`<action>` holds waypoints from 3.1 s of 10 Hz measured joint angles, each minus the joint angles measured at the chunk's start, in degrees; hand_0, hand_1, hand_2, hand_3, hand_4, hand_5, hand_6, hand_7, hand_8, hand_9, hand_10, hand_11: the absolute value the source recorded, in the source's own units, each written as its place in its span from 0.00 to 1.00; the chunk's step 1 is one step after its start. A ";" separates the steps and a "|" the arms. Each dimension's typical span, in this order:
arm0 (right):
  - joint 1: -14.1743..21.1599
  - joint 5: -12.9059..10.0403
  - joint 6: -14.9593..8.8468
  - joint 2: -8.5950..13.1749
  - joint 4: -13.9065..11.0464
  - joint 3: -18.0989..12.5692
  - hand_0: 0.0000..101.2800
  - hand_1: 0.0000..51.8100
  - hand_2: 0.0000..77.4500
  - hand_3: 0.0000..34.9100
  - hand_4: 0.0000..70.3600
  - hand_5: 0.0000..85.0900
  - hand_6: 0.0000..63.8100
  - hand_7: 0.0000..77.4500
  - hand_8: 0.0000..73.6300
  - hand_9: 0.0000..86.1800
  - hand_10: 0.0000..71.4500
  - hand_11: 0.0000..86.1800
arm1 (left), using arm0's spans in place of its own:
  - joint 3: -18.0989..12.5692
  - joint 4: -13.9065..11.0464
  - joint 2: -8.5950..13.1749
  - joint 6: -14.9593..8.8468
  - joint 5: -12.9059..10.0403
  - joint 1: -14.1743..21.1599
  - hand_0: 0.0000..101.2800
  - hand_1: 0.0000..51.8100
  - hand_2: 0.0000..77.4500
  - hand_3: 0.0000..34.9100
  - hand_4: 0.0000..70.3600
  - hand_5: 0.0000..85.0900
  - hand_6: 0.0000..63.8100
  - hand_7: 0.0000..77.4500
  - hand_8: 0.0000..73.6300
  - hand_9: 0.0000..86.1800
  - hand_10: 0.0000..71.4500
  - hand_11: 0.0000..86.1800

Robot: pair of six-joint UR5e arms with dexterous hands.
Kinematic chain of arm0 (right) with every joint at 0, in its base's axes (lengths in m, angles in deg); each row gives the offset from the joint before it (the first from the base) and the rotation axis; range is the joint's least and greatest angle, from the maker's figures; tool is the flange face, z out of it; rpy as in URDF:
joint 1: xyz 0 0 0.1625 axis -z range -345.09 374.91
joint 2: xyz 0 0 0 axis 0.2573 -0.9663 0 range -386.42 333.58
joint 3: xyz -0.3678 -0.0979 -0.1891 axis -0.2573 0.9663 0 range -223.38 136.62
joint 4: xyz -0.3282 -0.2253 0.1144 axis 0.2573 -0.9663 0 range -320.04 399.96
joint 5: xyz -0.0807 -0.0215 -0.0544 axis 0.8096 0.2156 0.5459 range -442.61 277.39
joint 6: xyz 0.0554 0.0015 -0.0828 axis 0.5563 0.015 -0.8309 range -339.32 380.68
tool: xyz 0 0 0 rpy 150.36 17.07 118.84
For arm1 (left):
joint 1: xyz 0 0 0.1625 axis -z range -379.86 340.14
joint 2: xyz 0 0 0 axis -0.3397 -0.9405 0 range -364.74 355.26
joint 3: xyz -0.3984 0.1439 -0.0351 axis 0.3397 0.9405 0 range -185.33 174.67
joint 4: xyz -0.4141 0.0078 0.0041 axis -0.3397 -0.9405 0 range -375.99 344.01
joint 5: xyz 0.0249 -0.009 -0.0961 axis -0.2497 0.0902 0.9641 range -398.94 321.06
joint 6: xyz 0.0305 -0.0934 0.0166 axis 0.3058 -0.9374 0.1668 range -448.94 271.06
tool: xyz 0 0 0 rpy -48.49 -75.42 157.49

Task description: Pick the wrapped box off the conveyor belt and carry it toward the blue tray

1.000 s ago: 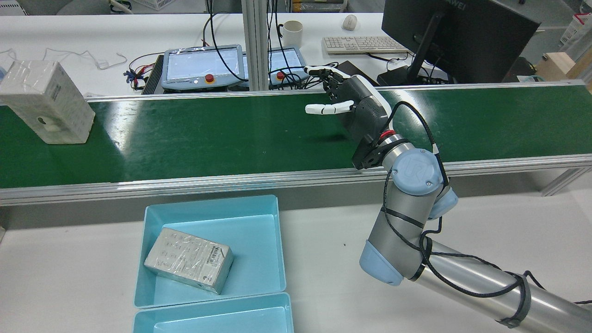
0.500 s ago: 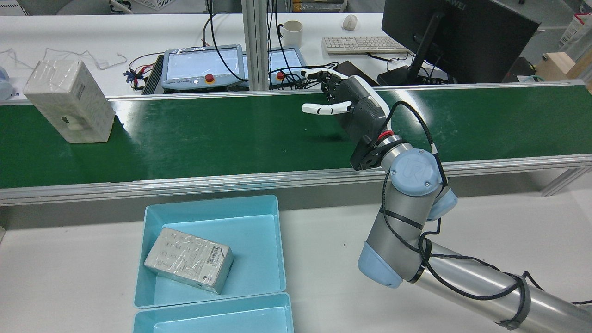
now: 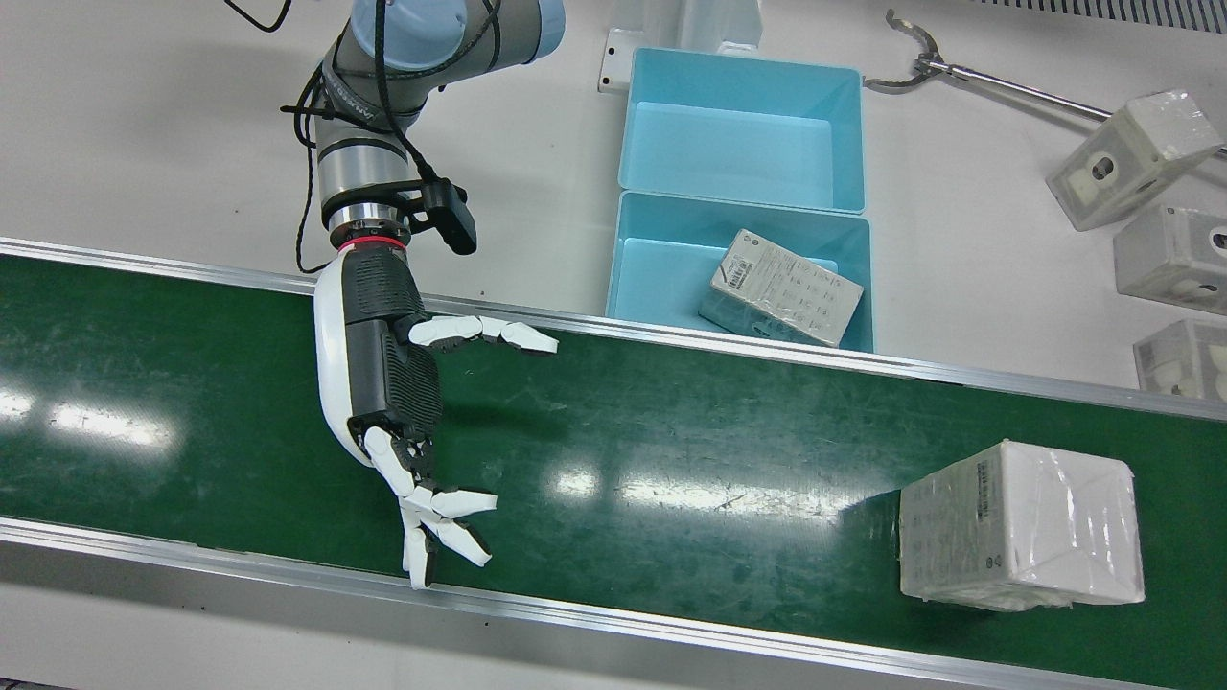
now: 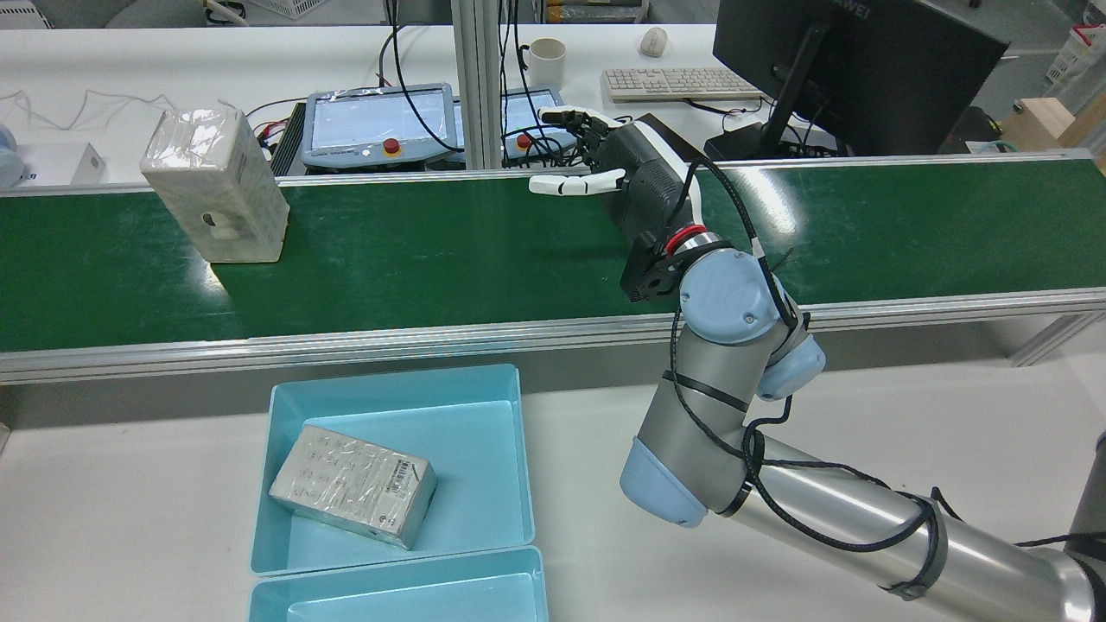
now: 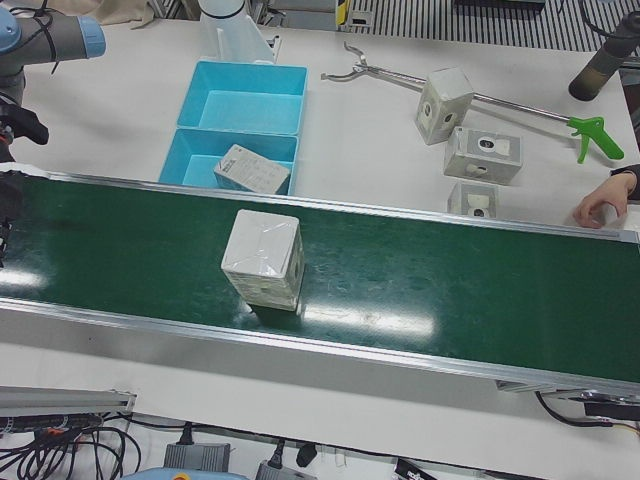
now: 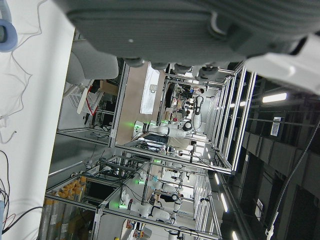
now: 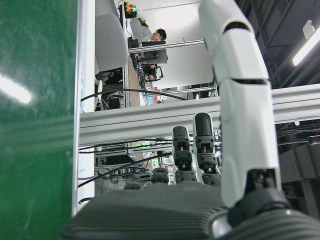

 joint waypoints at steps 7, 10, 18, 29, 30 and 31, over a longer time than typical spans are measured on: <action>-0.81 1.37 -1.02 1.56 4.74 5.92 0.49 0.33 0.19 0.00 0.21 0.33 0.09 0.12 0.02 0.04 0.00 0.01 | 0.00 0.00 0.00 0.00 0.00 0.00 0.00 0.00 0.01 0.00 0.00 0.01 0.01 0.00 0.01 0.01 0.01 0.01; -0.34 2.21 -0.98 1.38 6.05 6.40 0.49 0.33 0.19 0.00 0.21 0.33 0.11 0.11 0.02 0.04 0.00 0.01 | 0.00 0.00 0.00 0.00 0.00 0.00 0.00 0.00 0.01 0.00 0.00 0.01 0.01 0.00 0.01 0.01 0.01 0.01; 0.33 2.34 -0.99 1.59 6.99 7.40 0.49 0.33 0.19 0.13 0.17 0.31 0.09 0.10 0.00 0.04 0.00 0.01 | 0.00 0.00 0.00 0.00 0.00 0.00 0.00 0.00 0.01 0.00 0.00 0.01 0.01 0.00 0.01 0.01 0.01 0.01; 0.74 1.71 -1.01 2.13 7.07 8.10 0.50 0.39 0.30 0.06 0.22 0.42 0.19 0.21 0.09 0.11 0.00 0.01 | 0.00 0.00 0.00 0.00 0.00 0.00 0.00 0.00 0.01 0.00 0.00 0.01 0.01 0.01 0.01 0.00 0.01 0.01; 0.40 1.52 -1.01 2.13 6.80 7.47 0.54 0.35 0.34 0.00 0.24 0.53 0.38 0.39 0.34 0.30 0.01 0.09 | 0.00 0.00 0.00 0.00 0.00 0.00 0.00 0.00 0.01 0.00 0.00 0.01 0.00 0.01 0.01 0.00 0.01 0.01; -0.13 1.44 -1.01 2.15 5.61 5.95 0.56 0.29 0.37 0.00 0.29 0.56 0.44 0.42 0.44 0.39 0.01 0.24 | 0.00 0.00 0.00 0.00 0.00 0.00 0.00 0.00 0.01 0.00 0.00 0.01 0.00 0.01 0.01 0.01 0.01 0.01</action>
